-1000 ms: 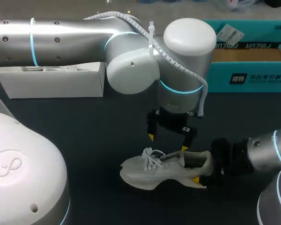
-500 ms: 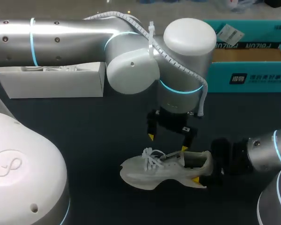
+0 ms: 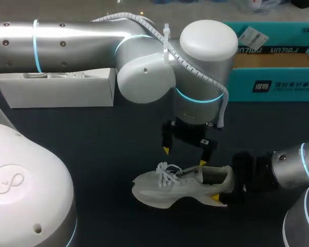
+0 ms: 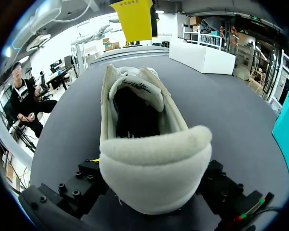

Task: Take the shoe out of the shoebox, open the shoe tongue, remove and reinsert the insole, then place the shoe into the shoebox

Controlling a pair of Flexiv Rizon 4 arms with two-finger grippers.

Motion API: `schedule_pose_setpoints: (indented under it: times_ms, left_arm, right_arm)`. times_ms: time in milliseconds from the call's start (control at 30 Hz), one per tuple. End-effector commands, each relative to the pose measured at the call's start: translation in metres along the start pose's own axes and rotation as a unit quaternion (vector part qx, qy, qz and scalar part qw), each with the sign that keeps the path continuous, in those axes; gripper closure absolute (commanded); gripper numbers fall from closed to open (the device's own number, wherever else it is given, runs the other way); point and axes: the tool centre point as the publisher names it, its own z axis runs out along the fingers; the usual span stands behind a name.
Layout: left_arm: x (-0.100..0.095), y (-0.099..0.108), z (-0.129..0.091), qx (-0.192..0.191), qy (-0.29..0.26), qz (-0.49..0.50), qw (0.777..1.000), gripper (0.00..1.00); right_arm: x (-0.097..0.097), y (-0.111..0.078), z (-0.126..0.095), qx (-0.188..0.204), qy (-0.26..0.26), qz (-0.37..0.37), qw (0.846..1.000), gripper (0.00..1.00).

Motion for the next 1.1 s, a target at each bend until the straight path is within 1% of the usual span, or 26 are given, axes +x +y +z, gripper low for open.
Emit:
schedule_pose_setpoints:
  times_ms: [33,67,133,200,267,433,500,733,867,967,1100]
  left_arm:
    - [0.001,0.002,0.001,0.008,-0.003,-0.005,1.0,0.0]
    - [0.002,0.004,0.002,0.012,-0.01,-0.006,1.0,0.0]
    - [0.002,0.009,0.005,0.013,-0.003,-0.004,1.0,0.0]
    - [0.002,0.012,0.01,0.005,-0.004,-0.008,1.0,0.0]
    - [0.002,0.015,0.013,0.006,0.0,-0.013,1.0,0.0]
    - [0.011,0.02,0.019,0.013,-0.004,-0.024,1.0,0.0]
    - [0.015,0.02,0.023,0.013,0.003,-0.025,1.0,0.0]
    - [0.032,0.014,0.026,0.017,-0.016,-0.011,1.0,0.0]
    - [0.037,0.01,0.032,0.016,-0.028,-0.014,0.999,0.0]
    - [0.039,0.008,0.037,0.017,-0.028,-0.017,0.999,0.0]
    - [0.037,0.008,0.04,0.016,-0.037,-0.03,0.999,0.0]
  right_arm:
    - [-0.001,-0.001,0.003,0.002,-0.002,0.0,1.0,1.0]
    - [-0.001,-0.001,0.003,0.002,-0.002,0.0,1.0,1.0]
    - [-0.001,-0.001,0.003,0.002,-0.002,0.0,1.0,1.0]
    - [-0.001,-0.001,0.003,0.002,-0.002,0.0,1.0,1.0]
    - [-0.001,-0.001,0.003,0.002,-0.002,0.0,1.0,1.0]
    - [-0.001,-0.001,0.003,0.002,-0.002,0.0,1.0,1.0]
    - [-0.001,-0.001,0.003,0.002,-0.002,0.0,1.0,1.0]
    - [-0.001,-0.001,0.003,0.002,-0.002,0.0,1.0,1.0]
    - [-0.001,-0.001,0.003,0.002,-0.002,0.0,1.0,1.0]
    - [-0.001,-0.001,0.003,0.002,-0.002,0.0,1.0,1.0]
    - [-0.001,-0.001,0.003,0.002,-0.002,0.0,1.0,1.0]
